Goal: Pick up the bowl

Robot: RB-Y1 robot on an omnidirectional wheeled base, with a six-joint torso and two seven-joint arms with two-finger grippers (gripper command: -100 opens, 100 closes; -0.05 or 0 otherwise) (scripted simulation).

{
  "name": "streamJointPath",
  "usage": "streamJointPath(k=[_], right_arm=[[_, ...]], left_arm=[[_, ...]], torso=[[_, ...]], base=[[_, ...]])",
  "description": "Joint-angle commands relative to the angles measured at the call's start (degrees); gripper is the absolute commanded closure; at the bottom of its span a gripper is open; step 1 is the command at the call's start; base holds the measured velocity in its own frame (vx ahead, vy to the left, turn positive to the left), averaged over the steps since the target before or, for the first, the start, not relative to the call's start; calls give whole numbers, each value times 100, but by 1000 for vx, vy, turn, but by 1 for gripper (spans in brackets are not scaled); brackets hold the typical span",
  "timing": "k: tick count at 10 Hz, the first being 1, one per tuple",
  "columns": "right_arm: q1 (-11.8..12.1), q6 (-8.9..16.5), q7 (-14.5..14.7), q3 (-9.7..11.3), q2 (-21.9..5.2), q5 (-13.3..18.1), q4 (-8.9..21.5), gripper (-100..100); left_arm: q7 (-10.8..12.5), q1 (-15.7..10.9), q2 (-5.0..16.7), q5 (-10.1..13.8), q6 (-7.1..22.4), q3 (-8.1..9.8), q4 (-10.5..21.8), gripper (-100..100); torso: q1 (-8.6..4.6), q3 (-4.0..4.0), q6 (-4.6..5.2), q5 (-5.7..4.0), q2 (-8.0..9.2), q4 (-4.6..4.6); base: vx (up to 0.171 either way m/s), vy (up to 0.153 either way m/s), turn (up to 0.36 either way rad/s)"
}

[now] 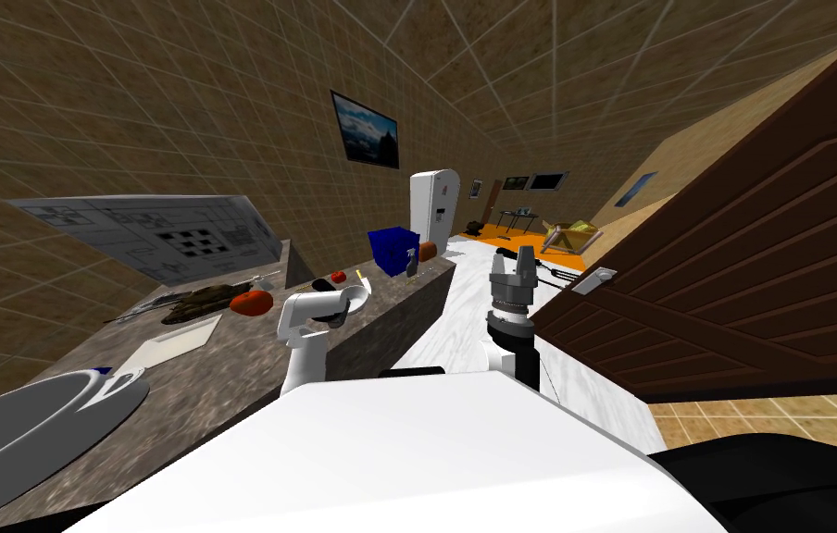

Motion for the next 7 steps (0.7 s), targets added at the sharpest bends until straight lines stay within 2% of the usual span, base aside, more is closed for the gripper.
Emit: streamJointPath(k=[1, 2, 5, 6, 7], right_arm=[[0, 0, 0, 0, 0, 0, 0, 0], [0, 0, 0, 0, 0, 0, 0, 0], [0, 0, 0, 0, 0, 0, 0, 0], [0, 0, 0, 0, 0, 0, 0, 0], [0, 0, 0, 0, 0, 0, 0, 0]], left_arm=[[0, 0, 0, 0, 0, 0, 0, 0], [-23, 13, -2, -24, 151, 0, -161, 100], [-73, 6, -6, -40, 470, 12, -476, 100], [-61, 14, -8, -39, 387, 6, -407, 100], [-63, 13, -10, -42, 411, 4, -419, 0]], torso=[[0, 0, 0, 0, 0, 0], [2, 0, 0, 1, 0, 0], [2, 5, -2, -2, 7, 4], [0, 6, -1, -2, 7, 5], [0, 5, -1, -2, 6, 4]], base=[[0, 0, 0], [0, 0, 0], [0, 0, 0], [0, 0, 0], [0, 0, 0]])
